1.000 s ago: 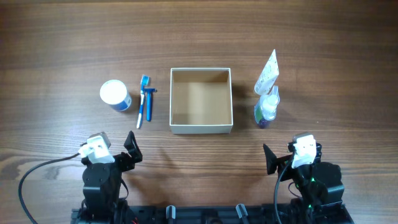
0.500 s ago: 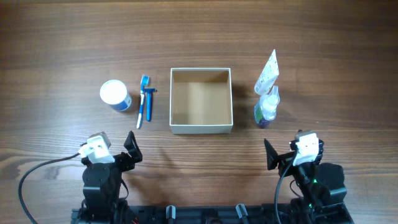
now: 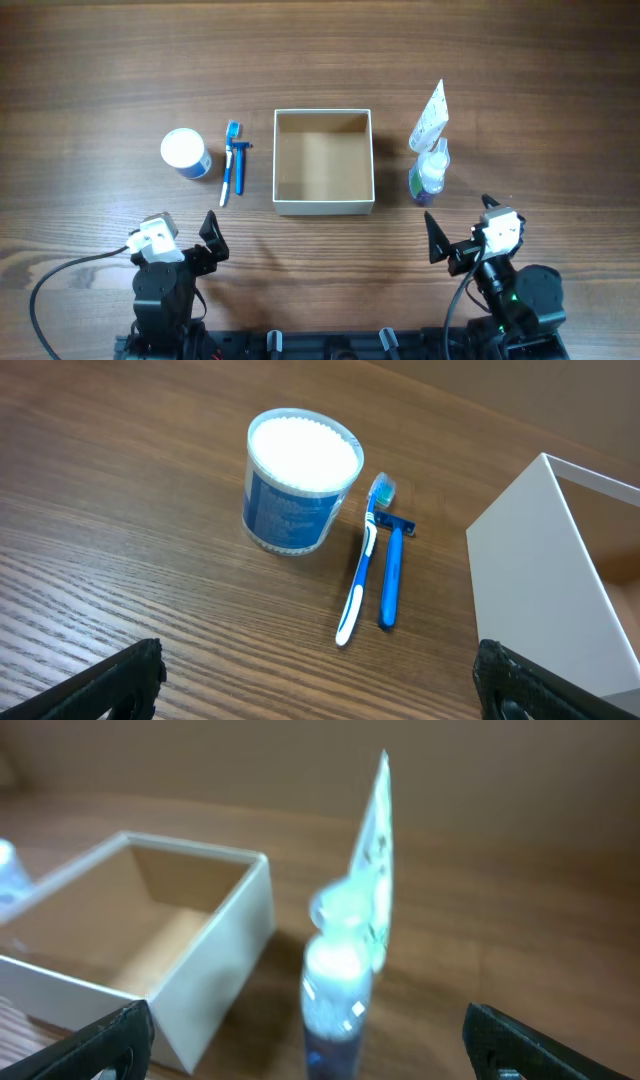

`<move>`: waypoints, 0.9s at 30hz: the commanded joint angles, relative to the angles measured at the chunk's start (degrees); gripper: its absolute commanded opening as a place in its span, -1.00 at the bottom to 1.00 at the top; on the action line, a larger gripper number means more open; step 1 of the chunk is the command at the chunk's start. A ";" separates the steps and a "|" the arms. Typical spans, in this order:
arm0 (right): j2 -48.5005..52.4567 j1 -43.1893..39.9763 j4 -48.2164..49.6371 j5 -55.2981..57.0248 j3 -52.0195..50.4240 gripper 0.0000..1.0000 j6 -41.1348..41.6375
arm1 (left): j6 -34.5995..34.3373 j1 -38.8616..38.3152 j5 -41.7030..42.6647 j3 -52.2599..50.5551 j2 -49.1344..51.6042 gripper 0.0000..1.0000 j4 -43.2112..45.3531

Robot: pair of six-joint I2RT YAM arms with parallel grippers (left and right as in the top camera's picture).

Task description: Pack container

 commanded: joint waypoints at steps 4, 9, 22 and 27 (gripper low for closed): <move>-0.55 -0.13 8.57 -8.02 0.04 0.99 9.49 | -0.33 0.42 0.68 -0.33 -0.52 0.99 0.24; 2.99 -0.13 15.37 -8.22 3.32 0.99 12.07 | -0.31 0.42 0.68 -0.33 -0.52 0.99 0.26; 54.53 -0.13 -16.39 -2.47 61.27 1.00 7.08 | -0.33 0.42 0.68 -0.33 -0.52 0.99 0.26; 74.64 -0.13 -36.35 -12.37 88.63 1.00 5.18 | -0.33 0.42 0.68 -0.33 -0.52 0.99 0.26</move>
